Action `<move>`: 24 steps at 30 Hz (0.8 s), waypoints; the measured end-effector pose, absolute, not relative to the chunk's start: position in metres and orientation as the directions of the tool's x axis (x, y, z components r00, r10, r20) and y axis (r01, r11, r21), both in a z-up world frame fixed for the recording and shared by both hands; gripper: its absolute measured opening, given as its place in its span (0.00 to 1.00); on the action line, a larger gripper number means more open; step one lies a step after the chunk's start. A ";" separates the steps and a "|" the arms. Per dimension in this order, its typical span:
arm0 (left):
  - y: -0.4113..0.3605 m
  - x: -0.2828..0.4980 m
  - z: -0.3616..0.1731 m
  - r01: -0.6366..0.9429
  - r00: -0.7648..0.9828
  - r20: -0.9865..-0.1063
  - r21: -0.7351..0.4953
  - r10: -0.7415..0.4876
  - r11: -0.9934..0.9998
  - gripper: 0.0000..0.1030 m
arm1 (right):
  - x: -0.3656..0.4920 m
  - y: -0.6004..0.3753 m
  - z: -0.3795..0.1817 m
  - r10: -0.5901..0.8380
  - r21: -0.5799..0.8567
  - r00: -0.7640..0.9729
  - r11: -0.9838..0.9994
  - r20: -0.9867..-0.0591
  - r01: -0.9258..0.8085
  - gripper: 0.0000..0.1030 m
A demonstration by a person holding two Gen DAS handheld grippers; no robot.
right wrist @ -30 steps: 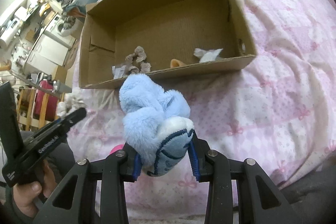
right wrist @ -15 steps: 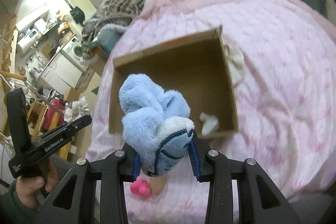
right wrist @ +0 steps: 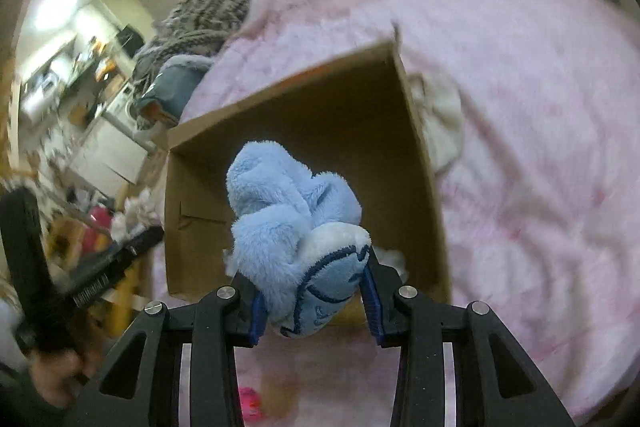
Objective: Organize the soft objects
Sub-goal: 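Carry the scrunchie and blue towel into the box and open both tools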
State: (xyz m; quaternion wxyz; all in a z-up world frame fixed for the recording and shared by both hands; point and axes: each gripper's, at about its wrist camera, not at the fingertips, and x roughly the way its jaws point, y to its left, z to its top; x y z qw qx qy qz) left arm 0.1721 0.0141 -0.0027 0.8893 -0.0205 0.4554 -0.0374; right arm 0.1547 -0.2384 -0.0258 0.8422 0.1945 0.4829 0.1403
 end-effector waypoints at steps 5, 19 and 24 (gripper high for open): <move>0.016 0.181 -0.011 0.044 0.572 -0.814 -0.093 -0.102 0.995 0.16 | 0.157 -0.232 -0.031 0.401 0.431 0.483 0.901 -0.778 -0.055 0.41; 0.016 0.185 -0.020 0.054 0.552 -0.821 -0.135 -0.142 0.989 0.16 | 0.159 -0.221 -0.035 0.393 0.399 0.467 0.913 -0.792 -0.090 0.44; 0.015 0.183 -0.021 0.059 0.558 -0.816 -0.143 -0.152 0.988 0.17 | 0.158 -0.224 -0.036 0.387 0.404 0.469 0.912 -0.794 -0.069 0.45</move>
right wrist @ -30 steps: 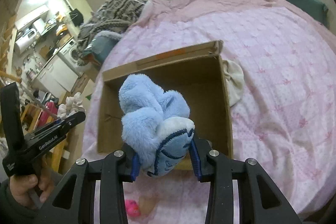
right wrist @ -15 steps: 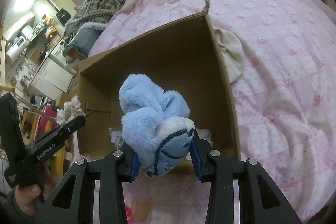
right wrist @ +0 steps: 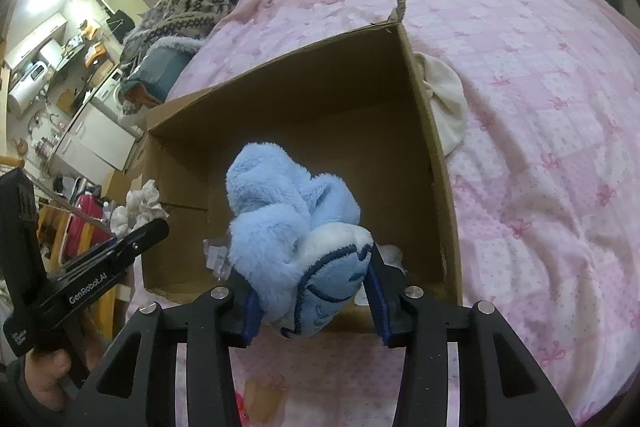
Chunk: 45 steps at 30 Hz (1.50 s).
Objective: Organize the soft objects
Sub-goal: 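Carry the scrunchie and blue towel into the box and open both tools, then withdraw both tools from the box toward the pink duck and tan foam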
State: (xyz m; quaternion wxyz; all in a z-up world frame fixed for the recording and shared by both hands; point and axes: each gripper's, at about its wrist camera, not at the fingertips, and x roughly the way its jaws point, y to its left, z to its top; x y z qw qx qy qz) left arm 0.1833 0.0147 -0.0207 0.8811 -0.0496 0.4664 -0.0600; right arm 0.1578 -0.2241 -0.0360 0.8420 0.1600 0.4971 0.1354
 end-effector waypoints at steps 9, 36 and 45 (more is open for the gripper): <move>0.006 0.180 -0.024 0.092 0.549 -0.821 -0.130 -0.159 0.987 0.24 | 0.156 -0.220 -0.036 0.395 0.400 0.462 0.912 -0.794 -0.091 0.46; 0.007 0.177 -0.018 0.069 0.567 -0.812 -0.120 -0.138 0.990 0.61 | 0.159 -0.229 -0.034 0.395 0.434 0.498 0.900 -0.772 -0.041 0.75; 0.012 0.171 -0.016 0.066 0.565 -0.814 -0.115 -0.132 0.991 0.61 | 0.158 -0.233 -0.034 0.396 0.448 0.490 0.894 -0.776 -0.013 0.75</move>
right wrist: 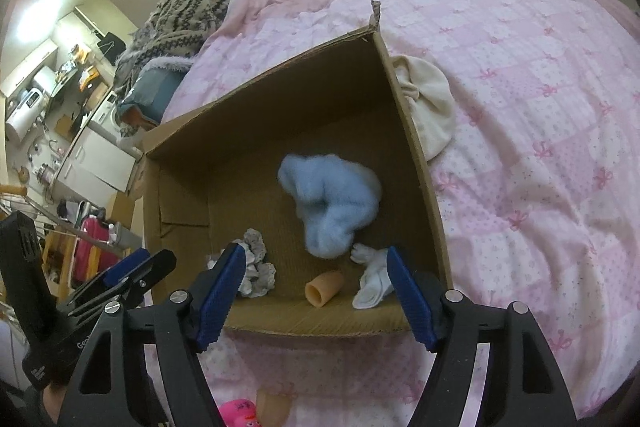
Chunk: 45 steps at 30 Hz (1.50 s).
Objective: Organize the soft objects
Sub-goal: 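Withdraw both tools from the box toward the pink duck and tan foam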
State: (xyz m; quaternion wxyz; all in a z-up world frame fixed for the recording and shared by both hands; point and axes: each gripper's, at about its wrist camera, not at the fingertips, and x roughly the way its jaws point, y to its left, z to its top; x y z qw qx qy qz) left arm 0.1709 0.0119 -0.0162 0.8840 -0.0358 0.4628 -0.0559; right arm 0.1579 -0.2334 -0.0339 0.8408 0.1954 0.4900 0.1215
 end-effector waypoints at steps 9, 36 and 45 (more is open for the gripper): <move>0.020 0.150 -0.005 0.057 0.581 -0.808 -0.081 -0.099 0.995 0.61 | 0.140 -0.229 -0.020 0.396 0.430 0.496 0.901 -0.773 -0.050 0.75; 0.026 0.089 -0.038 -0.009 0.420 -0.898 -0.148 -0.130 0.989 0.61 | 0.082 -0.222 -0.044 0.406 0.448 0.395 0.894 -0.824 0.016 0.75; 0.004 0.084 -0.083 0.040 0.181 -0.955 -0.232 -0.235 0.972 0.61 | 0.083 -0.226 -0.063 0.368 0.409 0.339 0.911 -0.866 0.057 0.75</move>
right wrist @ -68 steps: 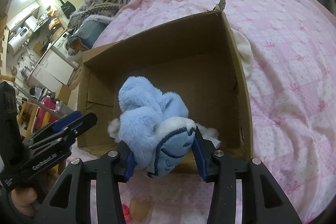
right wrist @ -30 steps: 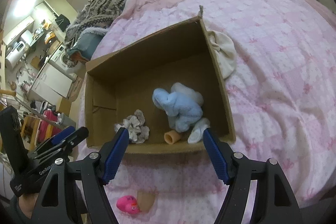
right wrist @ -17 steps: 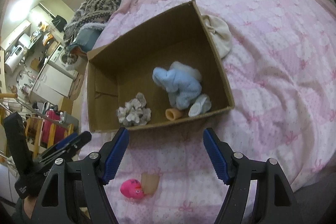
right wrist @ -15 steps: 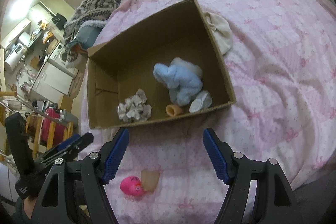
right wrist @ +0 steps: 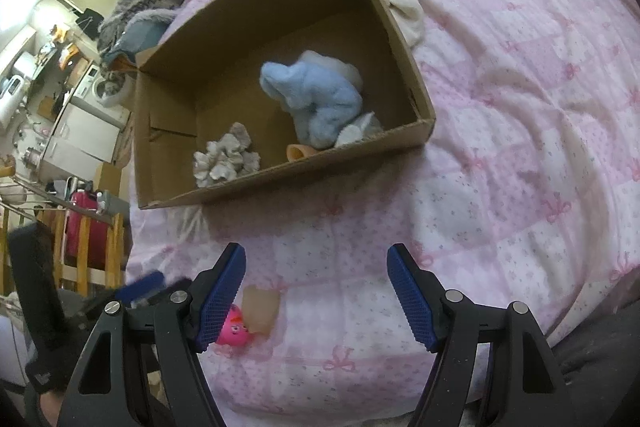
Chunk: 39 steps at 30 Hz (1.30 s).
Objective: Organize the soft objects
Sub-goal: 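Withdraw both tools from the box toward the pink duck and tan foam, then grasp the pink rubber duck with the left tool while the right tool grasps the tan foam piece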
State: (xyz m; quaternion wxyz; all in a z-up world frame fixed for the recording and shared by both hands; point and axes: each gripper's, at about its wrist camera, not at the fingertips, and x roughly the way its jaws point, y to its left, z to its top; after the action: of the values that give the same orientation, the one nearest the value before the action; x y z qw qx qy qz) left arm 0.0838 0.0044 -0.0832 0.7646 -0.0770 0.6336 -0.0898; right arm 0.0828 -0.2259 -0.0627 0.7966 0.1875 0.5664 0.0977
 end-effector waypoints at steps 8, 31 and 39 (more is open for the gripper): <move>-0.022 0.071 -0.097 0.141 0.092 -0.969 -0.214 -0.228 0.967 0.61 | 0.086 -0.221 -0.071 0.357 0.392 0.309 0.918 -0.882 0.058 0.75; 0.057 0.094 -0.079 -0.158 0.217 -0.976 -0.015 0.020 0.987 0.44 | 0.086 -0.147 -0.114 0.464 0.460 0.024 0.882 -0.885 -0.106 0.56; 0.058 0.097 -0.088 -0.161 0.206 -0.978 -0.018 0.016 0.987 0.44 | 0.081 -0.123 -0.137 0.433 0.433 -0.026 0.894 -0.901 -0.115 0.41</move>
State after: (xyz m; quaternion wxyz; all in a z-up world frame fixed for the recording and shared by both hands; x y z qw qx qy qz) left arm 0.0966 0.0579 -0.0880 0.7745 -0.0579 0.6273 0.0572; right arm 0.0812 -0.1229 -0.1371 0.6882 0.1156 0.6880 0.1993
